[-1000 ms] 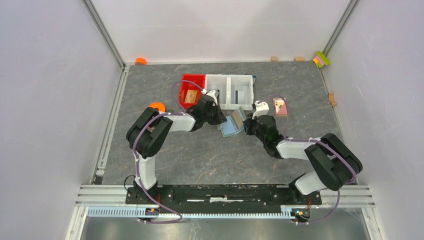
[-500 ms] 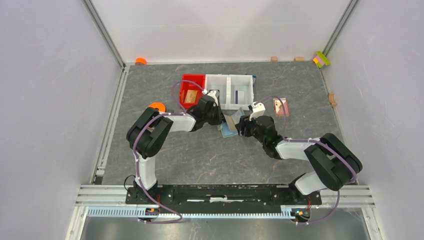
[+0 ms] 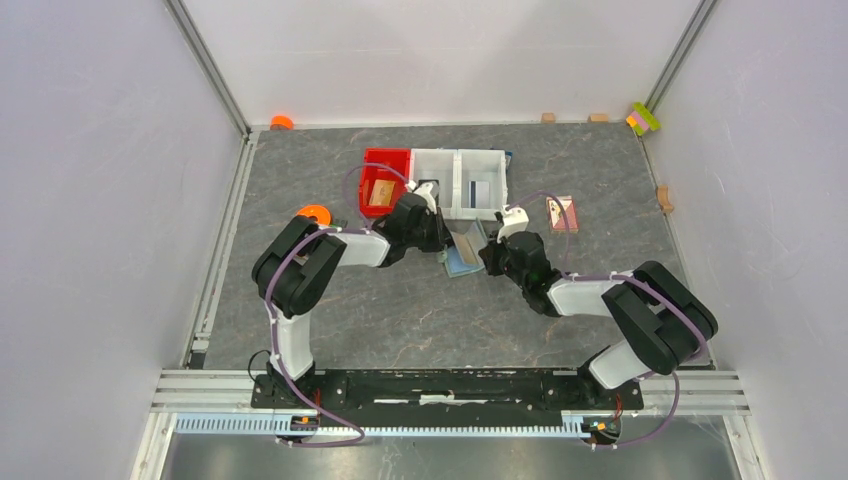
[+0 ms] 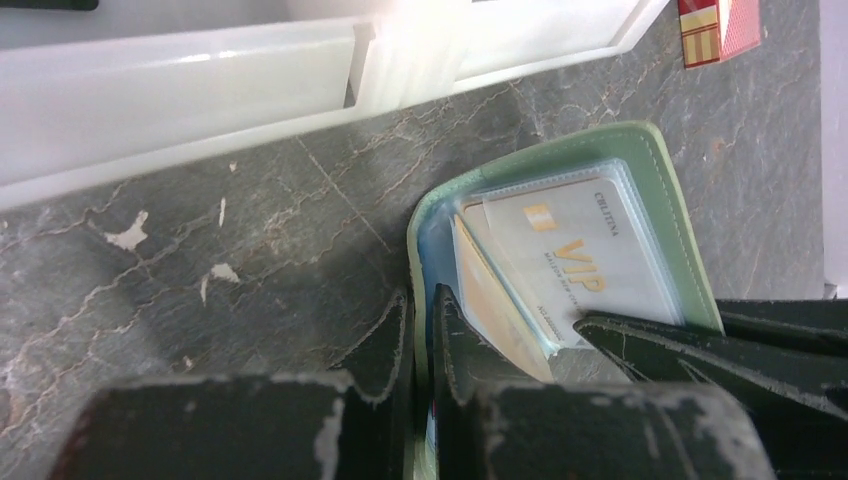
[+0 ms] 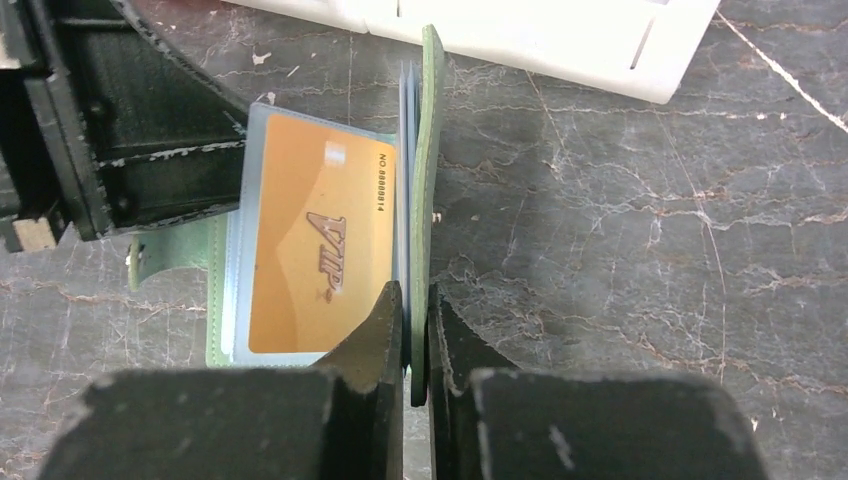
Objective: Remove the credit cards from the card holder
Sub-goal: Open the card holder at the center of the board.
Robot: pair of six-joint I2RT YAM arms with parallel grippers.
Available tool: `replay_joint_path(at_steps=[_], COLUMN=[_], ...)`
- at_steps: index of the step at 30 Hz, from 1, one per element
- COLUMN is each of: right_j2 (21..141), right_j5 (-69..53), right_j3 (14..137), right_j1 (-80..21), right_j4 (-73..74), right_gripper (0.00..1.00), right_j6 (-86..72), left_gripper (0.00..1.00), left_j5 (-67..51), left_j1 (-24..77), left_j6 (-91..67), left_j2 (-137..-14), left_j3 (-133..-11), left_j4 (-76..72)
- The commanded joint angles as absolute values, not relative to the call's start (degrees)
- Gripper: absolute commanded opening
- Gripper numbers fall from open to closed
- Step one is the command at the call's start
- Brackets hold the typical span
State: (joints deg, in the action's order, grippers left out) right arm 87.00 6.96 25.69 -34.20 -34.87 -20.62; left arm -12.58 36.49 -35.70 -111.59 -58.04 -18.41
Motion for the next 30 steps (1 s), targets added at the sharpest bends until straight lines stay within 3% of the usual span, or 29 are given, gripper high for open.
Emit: replay_joint_path(at_steps=[1, 14, 20, 27, 30], right_j2=[86.02, 86.62, 86.48, 86.57, 86.57], right_j5=[12.20, 14.02, 13.85, 13.63, 13.56], right_j3=[26.82, 27.08, 26.95, 26.96, 26.89], right_j1=[-34.44, -34.08, -34.09, -34.02, -34.04], right_j4=[-33.76, -32.24, -32.61, -32.61, -32.69], right_gripper=[0.05, 0.00, 0.00, 0.00, 0.00], right_j6=[-22.05, -24.32, -24.40, -24.31, -24.36], left_gripper=[0.14, 0.44, 0.70, 0.79, 0.73], left_j5=[-14.64, -22.23, -23.40, -23.65, -23.79], left_j1=[36.22, 34.32, 34.16, 34.02, 34.03], left_j6=[-36.61, -43.64, -45.42, -45.74, -45.35], left_j2=[-107.56, -109.53, -110.55, -111.01, -111.19], left_j3=[-54.67, -51.03, -50.85, -51.09, -51.58], left_j4=[-25.57, -38.16, -40.04, -39.74, -38.94])
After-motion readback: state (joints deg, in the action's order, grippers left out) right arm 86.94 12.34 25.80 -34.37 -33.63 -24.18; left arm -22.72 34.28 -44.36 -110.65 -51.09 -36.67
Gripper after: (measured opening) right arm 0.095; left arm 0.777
